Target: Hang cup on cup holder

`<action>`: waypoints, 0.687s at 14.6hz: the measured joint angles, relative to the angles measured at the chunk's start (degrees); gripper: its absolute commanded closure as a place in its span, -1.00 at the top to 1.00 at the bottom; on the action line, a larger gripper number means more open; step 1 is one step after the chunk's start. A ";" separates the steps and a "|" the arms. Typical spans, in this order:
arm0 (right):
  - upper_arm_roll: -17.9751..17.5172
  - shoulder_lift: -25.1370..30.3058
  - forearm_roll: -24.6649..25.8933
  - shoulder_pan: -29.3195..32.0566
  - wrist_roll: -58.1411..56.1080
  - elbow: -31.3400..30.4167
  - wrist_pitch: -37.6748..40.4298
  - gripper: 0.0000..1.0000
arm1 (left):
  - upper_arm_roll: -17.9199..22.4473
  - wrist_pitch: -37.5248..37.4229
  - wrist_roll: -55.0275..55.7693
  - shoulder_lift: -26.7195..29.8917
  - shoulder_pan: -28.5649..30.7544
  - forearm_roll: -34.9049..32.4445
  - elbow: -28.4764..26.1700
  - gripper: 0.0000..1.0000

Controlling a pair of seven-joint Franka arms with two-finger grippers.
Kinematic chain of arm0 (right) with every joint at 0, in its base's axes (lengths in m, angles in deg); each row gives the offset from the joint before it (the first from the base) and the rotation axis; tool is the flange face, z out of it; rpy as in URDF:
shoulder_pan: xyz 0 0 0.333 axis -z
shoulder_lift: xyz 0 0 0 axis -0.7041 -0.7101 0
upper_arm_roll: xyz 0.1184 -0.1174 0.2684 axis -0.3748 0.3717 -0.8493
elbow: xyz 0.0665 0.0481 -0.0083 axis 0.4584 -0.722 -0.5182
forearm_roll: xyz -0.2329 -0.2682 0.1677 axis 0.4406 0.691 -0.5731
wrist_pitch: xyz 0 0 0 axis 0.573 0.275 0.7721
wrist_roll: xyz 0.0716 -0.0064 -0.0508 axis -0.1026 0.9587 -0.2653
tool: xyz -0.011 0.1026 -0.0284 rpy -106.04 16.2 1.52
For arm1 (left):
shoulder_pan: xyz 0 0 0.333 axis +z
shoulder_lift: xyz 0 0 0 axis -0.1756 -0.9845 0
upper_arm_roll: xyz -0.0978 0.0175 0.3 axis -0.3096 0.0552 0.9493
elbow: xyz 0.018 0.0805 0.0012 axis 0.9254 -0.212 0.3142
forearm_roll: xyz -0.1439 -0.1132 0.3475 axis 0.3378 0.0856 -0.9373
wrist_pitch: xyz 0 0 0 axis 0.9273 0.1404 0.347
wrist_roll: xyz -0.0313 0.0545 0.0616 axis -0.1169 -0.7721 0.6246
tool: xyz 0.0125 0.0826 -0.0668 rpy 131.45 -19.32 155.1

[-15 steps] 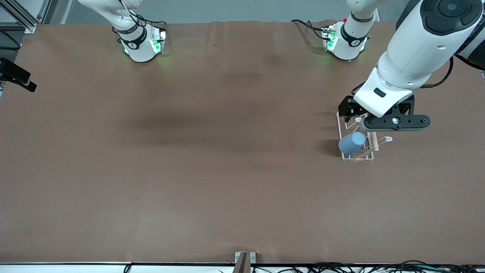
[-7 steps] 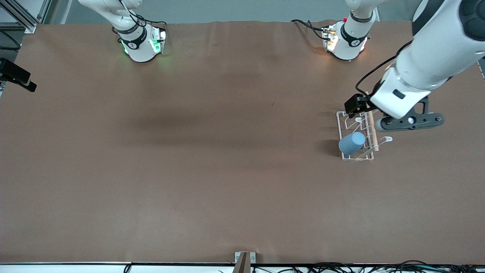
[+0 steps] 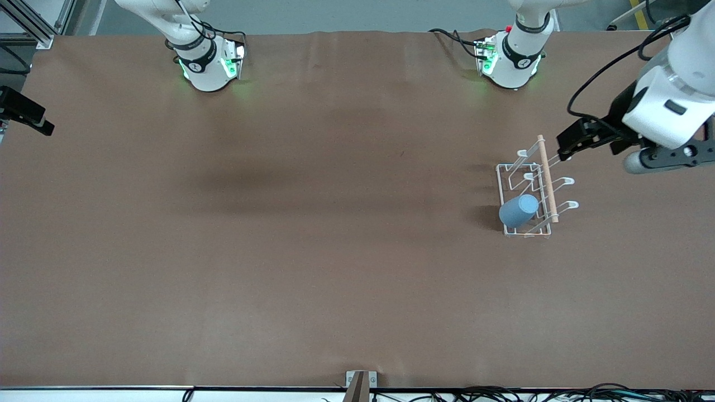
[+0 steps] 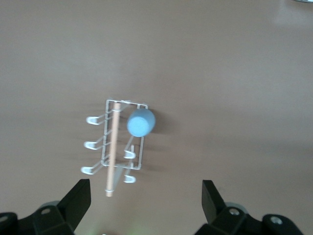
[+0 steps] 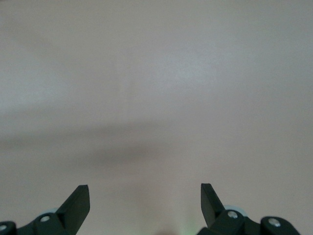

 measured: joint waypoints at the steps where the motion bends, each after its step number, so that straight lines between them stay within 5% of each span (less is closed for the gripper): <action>1: 0.01 0.00 -0.02 0.00 0.00 0.00 0.00 1.00 | 1.48 -0.01 -1.25 1.38 -0.45 0.07 -0.83 1.00; 6: 0.02 -0.02 -0.08 0.00 0.00 -0.01 0.03 0.99 | 4.02 -0.15 -2.98 9.11 -1.89 1.53 -7.85 1.00; 10: 0.04 -0.05 -0.09 0.00 0.02 -0.02 0.06 1.00 | 9.78 2.45 -4.48 14.34 -4.19 4.68 -15.60 1.00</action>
